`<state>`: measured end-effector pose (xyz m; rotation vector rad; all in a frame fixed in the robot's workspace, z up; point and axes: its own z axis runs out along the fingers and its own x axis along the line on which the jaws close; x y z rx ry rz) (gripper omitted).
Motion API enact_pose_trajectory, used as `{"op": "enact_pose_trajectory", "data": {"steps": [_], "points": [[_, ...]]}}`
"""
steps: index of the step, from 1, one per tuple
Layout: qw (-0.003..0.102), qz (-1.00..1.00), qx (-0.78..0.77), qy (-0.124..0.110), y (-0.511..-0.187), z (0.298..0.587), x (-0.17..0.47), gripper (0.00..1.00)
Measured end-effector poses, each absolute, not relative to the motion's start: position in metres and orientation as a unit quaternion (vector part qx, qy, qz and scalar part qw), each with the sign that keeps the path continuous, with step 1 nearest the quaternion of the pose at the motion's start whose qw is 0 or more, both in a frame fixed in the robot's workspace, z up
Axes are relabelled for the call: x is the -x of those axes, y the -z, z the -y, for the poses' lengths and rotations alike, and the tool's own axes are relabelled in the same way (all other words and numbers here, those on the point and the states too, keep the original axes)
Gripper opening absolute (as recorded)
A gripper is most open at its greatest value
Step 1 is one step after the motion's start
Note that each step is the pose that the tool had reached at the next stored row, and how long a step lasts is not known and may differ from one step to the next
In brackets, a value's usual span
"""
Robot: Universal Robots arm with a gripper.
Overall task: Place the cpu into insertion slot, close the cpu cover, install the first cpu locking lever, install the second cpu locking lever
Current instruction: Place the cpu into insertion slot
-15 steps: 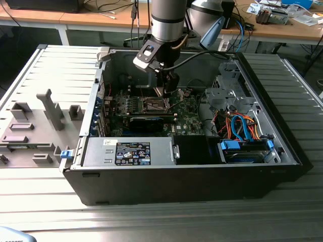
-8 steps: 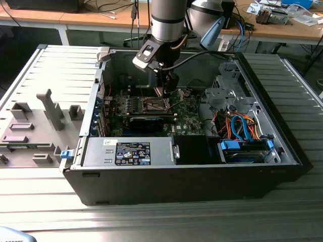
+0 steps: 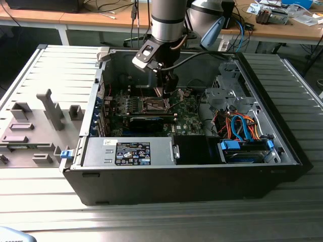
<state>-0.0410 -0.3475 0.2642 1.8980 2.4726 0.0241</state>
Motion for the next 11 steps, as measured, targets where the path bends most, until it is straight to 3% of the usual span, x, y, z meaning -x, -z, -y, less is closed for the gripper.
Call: {"op": "enact_pose_trajectory", "data": {"steps": [11], "points": [[0.012, -0.787, -0.616, -0.008, -0.2636, 0.3475, 0.0410, 0.55]]}}
